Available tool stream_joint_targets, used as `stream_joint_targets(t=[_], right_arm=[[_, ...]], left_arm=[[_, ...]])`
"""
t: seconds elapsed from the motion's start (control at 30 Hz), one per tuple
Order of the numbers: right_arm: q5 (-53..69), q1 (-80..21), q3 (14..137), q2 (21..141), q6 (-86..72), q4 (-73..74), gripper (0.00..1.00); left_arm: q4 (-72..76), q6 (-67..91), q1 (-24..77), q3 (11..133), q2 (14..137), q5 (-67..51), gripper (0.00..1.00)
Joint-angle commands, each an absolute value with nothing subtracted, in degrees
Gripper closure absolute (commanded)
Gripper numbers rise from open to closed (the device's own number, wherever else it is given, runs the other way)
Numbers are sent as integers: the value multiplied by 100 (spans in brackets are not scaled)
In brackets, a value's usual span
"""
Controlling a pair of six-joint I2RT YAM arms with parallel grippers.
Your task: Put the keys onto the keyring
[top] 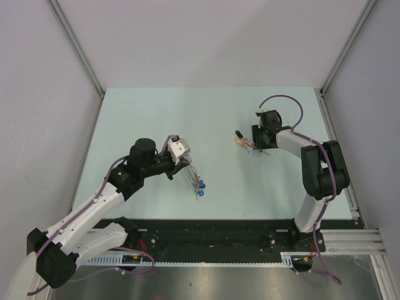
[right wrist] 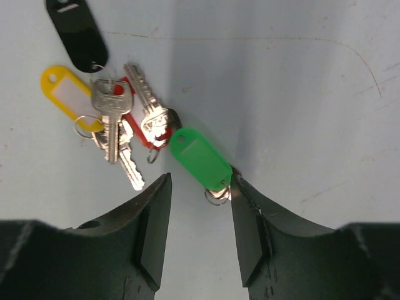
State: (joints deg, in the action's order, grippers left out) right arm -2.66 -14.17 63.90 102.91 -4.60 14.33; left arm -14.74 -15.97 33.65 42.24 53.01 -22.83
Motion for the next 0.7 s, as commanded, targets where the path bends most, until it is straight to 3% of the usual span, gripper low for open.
stream_joint_targets(t=[0.0, 0.2, 0.37, 0.67], right_arm=[[-316, -1275, 6601, 10459, -607, 1564, 53], [-255, -1257, 6592, 10565, -641, 1976, 62], [-62, -1362, 6469, 10451, -703, 2495, 89], [62, -2495, 5555, 9405, -1625, 2848, 92]], left_arm=[[-1266, -1608, 3331, 4544, 5106, -2276, 99], [-1266, -1626, 3331, 4535, 5080, -2276, 100], [-1266, -1626, 3331, 4544, 5045, -2285, 100], [-1248, -1608, 3331, 4535, 5001, -2329, 100]])
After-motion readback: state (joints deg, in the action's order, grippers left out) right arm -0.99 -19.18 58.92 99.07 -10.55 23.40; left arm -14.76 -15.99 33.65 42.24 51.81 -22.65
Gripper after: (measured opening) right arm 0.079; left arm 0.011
